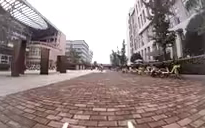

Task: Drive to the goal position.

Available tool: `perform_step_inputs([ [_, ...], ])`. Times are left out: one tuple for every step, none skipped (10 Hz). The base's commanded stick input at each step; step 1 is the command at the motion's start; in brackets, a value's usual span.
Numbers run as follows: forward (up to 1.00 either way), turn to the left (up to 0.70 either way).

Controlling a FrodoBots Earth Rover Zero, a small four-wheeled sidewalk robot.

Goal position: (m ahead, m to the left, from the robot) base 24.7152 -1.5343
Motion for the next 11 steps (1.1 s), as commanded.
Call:
perform_step_inputs([
  [0.45, 0.0],
  [0.45, 0.0],
  [0.45, 0.0],
  [0.45, 0.0],
  [0.45, 0.0],
  [0.45, 0.0],
  [0.45, 0.0],
  [0.45, 0.0],
  [0.45, 0.0],
  [0.45, 0.0],
  [0.45, 0.0],
])
